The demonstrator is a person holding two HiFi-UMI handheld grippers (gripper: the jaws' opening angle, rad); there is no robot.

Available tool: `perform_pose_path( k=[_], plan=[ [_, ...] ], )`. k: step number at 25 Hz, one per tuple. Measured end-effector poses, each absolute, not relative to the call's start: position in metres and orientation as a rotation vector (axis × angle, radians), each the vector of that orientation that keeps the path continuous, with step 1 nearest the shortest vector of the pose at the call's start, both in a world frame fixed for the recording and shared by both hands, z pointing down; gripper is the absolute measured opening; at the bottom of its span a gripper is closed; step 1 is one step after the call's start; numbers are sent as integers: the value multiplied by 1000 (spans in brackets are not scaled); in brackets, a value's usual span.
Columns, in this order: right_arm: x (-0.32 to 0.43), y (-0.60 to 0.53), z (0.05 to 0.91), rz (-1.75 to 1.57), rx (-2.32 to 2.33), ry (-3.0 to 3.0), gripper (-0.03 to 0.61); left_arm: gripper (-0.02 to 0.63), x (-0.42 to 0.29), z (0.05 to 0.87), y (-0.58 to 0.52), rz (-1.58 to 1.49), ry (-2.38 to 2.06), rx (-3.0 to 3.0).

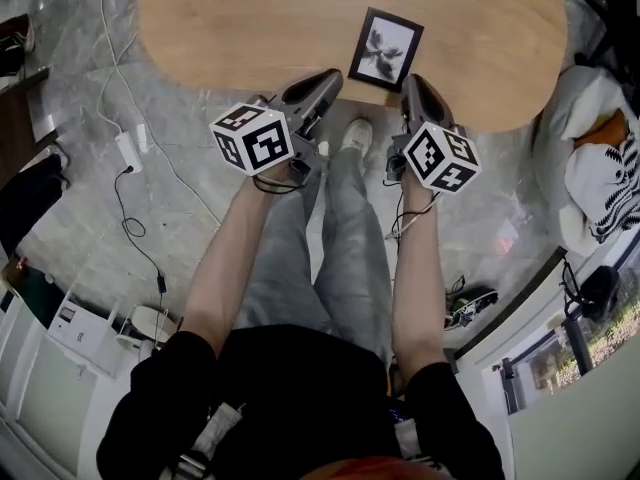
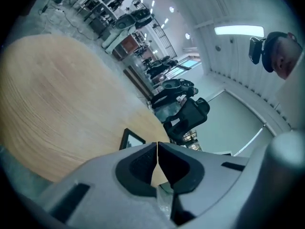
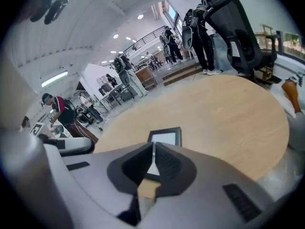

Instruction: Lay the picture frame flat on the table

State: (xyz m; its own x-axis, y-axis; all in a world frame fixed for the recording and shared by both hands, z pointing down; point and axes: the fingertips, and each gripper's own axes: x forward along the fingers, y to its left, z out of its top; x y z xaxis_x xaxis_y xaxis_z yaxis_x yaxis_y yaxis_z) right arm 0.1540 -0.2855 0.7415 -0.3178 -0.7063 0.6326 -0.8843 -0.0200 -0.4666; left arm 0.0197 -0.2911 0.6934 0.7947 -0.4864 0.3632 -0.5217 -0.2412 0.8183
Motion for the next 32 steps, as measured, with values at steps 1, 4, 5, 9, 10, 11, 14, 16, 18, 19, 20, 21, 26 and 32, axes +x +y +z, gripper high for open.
perform_pose_path(
  k=[1,4,5,9,10,11,14,16,18,19,20,21,26,32],
  plan=[
    [148,-285,725,1265,1695,-2079,20,12,21,679,-289,26,-771,1896],
    [128,-283,673,1281,1683,-2191,14,9,23,633,-286,22,-811,1937],
    [123,-281,655,1276,1673,-2222,14,9,23,618,-284,32,-833,1945],
    [127,-278,568,1155,1671,-2340,12,8,25,544,-283,15,-932,1994],
    [131,-278,544,1112,1685,-2367,12,8,26,522,-285,10,-953,2026],
    [137,-279,521,1068,1704,-2390,12,8,29,500,-287,11,-974,2064],
    [149,-279,451,910,1751,-2449,11,8,33,435,-290,22,-1046,2179],
    [153,-280,405,801,1769,-2494,11,8,32,393,-291,5,-1104,2239],
    [159,-281,362,698,1791,-2533,11,8,33,355,-291,-17,-1166,2283],
    [162,-280,343,649,1803,-2549,11,8,34,337,-289,-26,-1194,2302],
    [163,-279,325,604,1816,-2565,11,8,35,320,-286,-35,-1216,2325],
    [164,-277,308,563,1827,-2583,11,8,36,303,-283,-48,-1228,2352],
    [158,-270,235,356,1792,-2699,11,8,49,221,-278,-138,-1258,2515],
    [163,-258,191,160,1789,-2689,11,8,56,172,-268,-165,-1358,2611]
  ],
)
